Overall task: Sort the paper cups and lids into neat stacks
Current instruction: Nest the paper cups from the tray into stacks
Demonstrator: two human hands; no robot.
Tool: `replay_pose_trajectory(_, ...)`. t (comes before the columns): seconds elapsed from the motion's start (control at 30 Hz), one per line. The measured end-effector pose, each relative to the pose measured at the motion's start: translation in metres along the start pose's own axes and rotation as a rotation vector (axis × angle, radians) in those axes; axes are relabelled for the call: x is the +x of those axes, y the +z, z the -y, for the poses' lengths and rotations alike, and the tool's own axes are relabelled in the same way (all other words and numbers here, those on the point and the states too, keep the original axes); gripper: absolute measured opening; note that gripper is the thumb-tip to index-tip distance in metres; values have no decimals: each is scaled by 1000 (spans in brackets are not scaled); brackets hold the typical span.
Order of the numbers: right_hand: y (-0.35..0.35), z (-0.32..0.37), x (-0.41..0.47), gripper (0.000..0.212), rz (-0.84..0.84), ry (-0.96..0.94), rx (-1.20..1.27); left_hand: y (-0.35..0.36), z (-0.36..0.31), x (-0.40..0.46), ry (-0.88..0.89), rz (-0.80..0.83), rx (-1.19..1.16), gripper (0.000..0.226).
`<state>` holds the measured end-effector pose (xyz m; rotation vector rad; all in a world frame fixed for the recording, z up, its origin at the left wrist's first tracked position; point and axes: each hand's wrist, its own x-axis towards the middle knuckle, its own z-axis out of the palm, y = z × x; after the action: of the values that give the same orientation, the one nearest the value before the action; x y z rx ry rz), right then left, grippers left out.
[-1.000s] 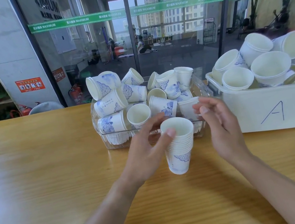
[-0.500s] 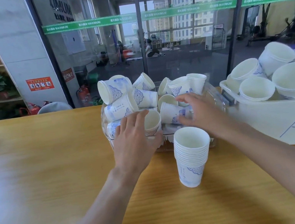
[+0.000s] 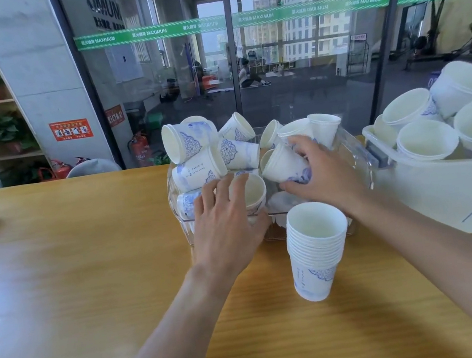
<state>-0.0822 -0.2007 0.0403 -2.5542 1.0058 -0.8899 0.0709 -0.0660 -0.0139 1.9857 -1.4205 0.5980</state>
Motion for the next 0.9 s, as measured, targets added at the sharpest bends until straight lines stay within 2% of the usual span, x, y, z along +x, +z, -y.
replay_pose_trajectory(0.17,-29,2,-29,80,-215,39,425,1,0,1,3,17,-35,60)
replay_pose_trajectory(0.3,-47,14,-57,74,-321,30,785,-1,-1,0,18,36,-134,63)
replay_pose_trajectory(0.4,-49,21,-80,73,-343,-46,948,-5,-6,-3,16,-3,-253,60)
replay_pose_trajectory(0.47,-45,22,-93,72,-323,-96,955,-9,-9,-4,-4,-49,-324,58)
replay_pose_trajectory(0.63,-22,16,-114,78,-228,-132,774,-19,-16,-7,-45,-173,-643,64)
replay_pose_trajectory(0.9,5,7,-129,75,-169,-111,732,-44,-23,-4,-222,-250,-1122,63)
